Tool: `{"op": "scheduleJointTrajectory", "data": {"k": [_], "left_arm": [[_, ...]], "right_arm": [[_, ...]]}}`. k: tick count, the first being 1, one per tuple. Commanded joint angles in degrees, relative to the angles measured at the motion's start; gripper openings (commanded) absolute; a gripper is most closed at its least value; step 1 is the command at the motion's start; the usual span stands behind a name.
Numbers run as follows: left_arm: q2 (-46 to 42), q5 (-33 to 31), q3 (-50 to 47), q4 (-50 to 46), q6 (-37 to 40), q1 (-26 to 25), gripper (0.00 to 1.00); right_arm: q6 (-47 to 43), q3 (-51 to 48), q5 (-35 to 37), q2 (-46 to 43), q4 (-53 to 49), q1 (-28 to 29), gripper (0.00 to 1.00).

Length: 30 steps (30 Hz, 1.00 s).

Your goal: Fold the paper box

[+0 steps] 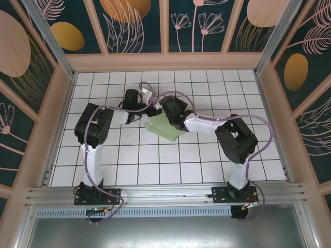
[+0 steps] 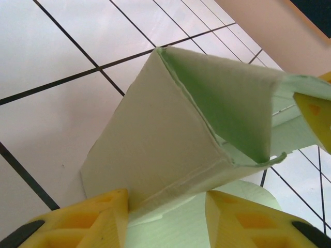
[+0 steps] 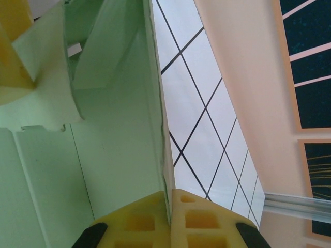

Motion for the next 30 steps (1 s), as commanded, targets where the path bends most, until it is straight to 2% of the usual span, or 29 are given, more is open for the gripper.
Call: {"op": "scheduleJointTrajectory", "data": {"k": [1, 6, 8, 11, 16, 21, 27, 30], "left_arm": [[0.15, 4.69, -0.33, 1.66, 1.37, -0.38, 0.41], [0.00, 3.67, -0.95, 2.06, 1.42, -0.34, 0.42], [0.04, 3.02, -0.77, 1.95, 1.52, -0.34, 0.46], [0.15, 2.40, -0.68, 1.98, 1.52, -0.11, 0.47], [0.38, 1.98, -1.27, 2.70, 1.18, 0.72, 0.47], [1.00, 2.30, -1.04, 3.28, 0.95, 1.19, 0.47], [1.71, 2.63, -0.77, 3.81, 0.57, 1.20, 0.47], [2.00, 3.01, -0.70, 4.10, 0.26, 1.20, 0.47]], "right_arm": [[3.52, -0.35, -6.10, 3.44, -5.18, 0.12, 0.00], [0.01, -2.54, 0.03, 3.11, 1.45, 0.19, 0.00], [-3.69, -4.80, 2.85, 2.60, 6.98, 0.29, 0.00], [-10.08, -9.16, 5.78, 2.39, 17.29, 0.47, 0.00], [-17.84, -15.31, 8.03, 3.53, 32.49, 0.46, 0.00], [-22.07, -18.40, 8.13, 4.52, 40.20, 0.38, 0.00], [-31.29, -22.68, 9.74, 8.34, 56.80, 0.23, 0.00], [-33.12, -23.30, 9.75, 9.75, 60.55, 0.28, 0.00]]}}
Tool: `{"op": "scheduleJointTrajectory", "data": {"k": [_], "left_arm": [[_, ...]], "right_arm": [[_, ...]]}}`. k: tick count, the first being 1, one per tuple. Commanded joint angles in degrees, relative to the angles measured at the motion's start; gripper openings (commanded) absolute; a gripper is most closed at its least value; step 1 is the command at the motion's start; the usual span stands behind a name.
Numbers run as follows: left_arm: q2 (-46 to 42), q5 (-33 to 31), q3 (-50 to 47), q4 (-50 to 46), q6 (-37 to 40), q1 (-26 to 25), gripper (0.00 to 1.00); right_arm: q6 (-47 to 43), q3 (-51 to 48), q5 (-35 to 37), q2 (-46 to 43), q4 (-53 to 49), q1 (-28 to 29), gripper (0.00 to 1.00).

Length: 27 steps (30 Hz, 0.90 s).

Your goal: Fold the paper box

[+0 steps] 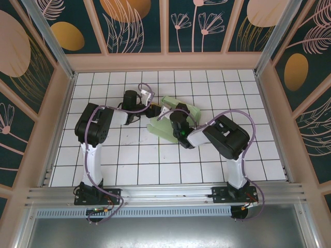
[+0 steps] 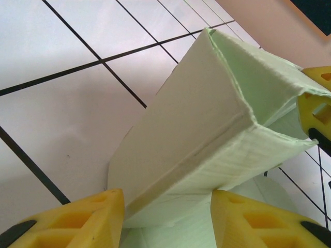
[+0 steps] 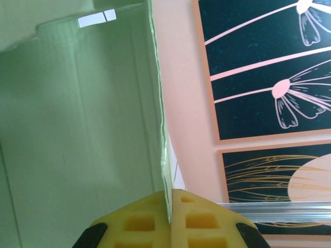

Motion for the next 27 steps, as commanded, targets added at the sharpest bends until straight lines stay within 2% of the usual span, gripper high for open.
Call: {"op": "scheduleJointTrajectory", "data": {"k": [1, 11, 27], "left_arm": [[1.09, 2.20, 0.28, 2.57, -0.25, 0.33, 0.47], [1.28, 2.32, 0.31, 2.15, -0.05, 0.19, 0.46], [2.19, 1.38, 0.92, 2.89, -0.61, -1.85, 0.40]], "right_arm": [[-3.00, -2.53, 0.55, 3.78, 4.92, -0.04, 0.00], [-9.76, -3.62, 1.87, 8.91, 19.05, 0.10, 0.00], [-4.87, -2.92, 2.22, 8.51, 14.12, 0.43, 0.00]]}}
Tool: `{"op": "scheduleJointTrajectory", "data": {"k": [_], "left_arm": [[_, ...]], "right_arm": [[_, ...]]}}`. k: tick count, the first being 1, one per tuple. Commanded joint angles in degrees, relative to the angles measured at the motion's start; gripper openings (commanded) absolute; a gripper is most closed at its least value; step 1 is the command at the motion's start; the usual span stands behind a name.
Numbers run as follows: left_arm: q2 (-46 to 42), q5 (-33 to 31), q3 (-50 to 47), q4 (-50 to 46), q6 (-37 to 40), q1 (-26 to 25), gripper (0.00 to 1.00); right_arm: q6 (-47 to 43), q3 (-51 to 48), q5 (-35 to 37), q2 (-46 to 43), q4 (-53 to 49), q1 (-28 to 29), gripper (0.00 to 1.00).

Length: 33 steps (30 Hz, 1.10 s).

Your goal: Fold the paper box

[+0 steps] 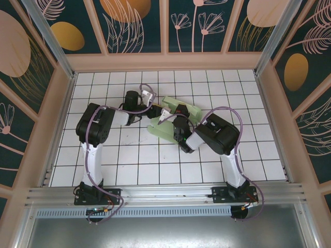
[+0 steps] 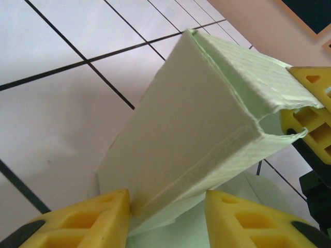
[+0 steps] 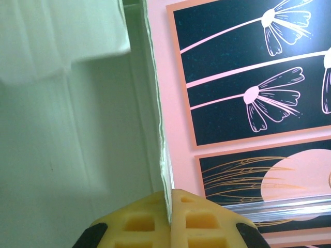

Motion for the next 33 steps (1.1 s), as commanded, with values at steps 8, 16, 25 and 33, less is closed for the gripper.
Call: {"op": "scheduleJointTrajectory", "data": {"k": [8, 16, 25, 33], "left_arm": [[1.53, -3.91, 0.21, 2.66, -1.18, -1.25, 0.42], [1.85, -9.30, -0.15, 5.60, -3.44, -2.04, 0.37], [1.88, -13.33, -0.59, 7.13, -3.27, -3.24, 0.37], [1.74, -13.96, -0.77, 7.50, -3.65, -3.63, 0.23]], "right_arm": [[8.06, 0.20, 1.98, 0.11, -10.50, 0.58, 0.00], [10.73, 1.37, 1.55, -0.26, -14.19, 1.06, 0.00], [13.31, 2.14, 1.11, -0.88, -17.44, 1.41, 0.00], [15.20, 2.41, 0.58, -1.25, -19.78, 1.59, 0.00]]}}
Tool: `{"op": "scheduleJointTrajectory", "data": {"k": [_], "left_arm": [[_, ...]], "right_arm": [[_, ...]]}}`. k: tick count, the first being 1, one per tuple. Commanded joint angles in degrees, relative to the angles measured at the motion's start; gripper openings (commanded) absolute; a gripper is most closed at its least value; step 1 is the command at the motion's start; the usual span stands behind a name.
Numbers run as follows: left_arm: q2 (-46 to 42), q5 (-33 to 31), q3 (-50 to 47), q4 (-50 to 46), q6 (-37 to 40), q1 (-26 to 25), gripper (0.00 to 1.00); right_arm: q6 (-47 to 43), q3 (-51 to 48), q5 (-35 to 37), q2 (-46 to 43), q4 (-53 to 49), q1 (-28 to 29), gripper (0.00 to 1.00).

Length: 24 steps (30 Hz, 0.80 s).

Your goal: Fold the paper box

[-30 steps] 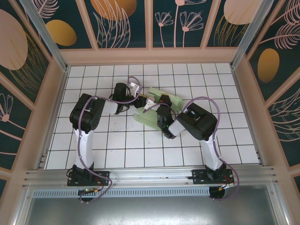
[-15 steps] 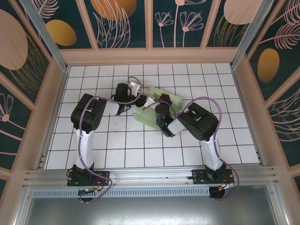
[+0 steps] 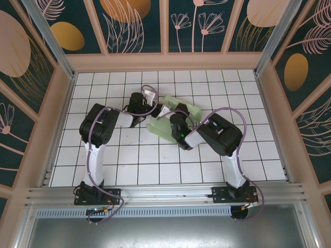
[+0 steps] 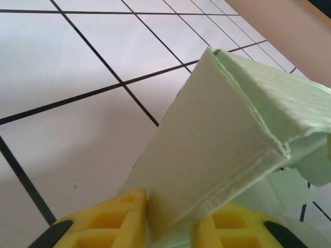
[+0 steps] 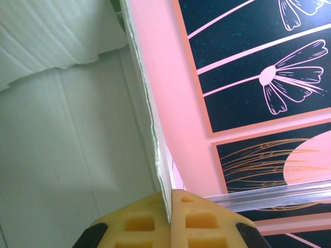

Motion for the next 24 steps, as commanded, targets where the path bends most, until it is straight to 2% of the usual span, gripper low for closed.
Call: {"op": "scheduleJointTrajectory", "data": {"k": [1, 5, 8, 12, 17, 21, 24], "left_arm": [[0.94, -0.37, -0.46, 2.04, -0.23, -0.42, 0.21], [0.61, -0.56, -0.75, 1.87, 0.53, -0.42, 0.12], [0.36, -0.79, -0.94, 1.45, 1.30, -0.42, 0.11], [0.47, -0.61, -0.82, 0.98, 1.54, -0.42, 0.12], [0.39, -0.80, -0.63, 0.29, 1.87, -0.42, 0.11], [-0.05, -0.58, -1.24, 0.43, 2.68, -0.42, 0.10], [-0.01, -0.31, -1.43, 0.95, 2.52, -0.42, 0.10]], "right_arm": [[4.89, -0.70, -2.19, 0.81, -8.93, 1.22, 0.00], [8.39, -0.61, -3.53, -0.64, -12.42, 1.22, 0.00], [12.78, -0.35, -5.56, -2.65, -16.76, 1.27, 0.01], [17.80, -0.78, -9.30, -5.82, -20.41, 1.57, 0.32], [27.85, -0.42, -15.51, -12.17, -28.93, 1.83, 0.58], [38.62, -0.19, -21.61, -19.86, -37.16, 1.64, 0.70], [47.03, 0.49, -27.74, -24.37, -42.41, 1.16, 0.74]]}}
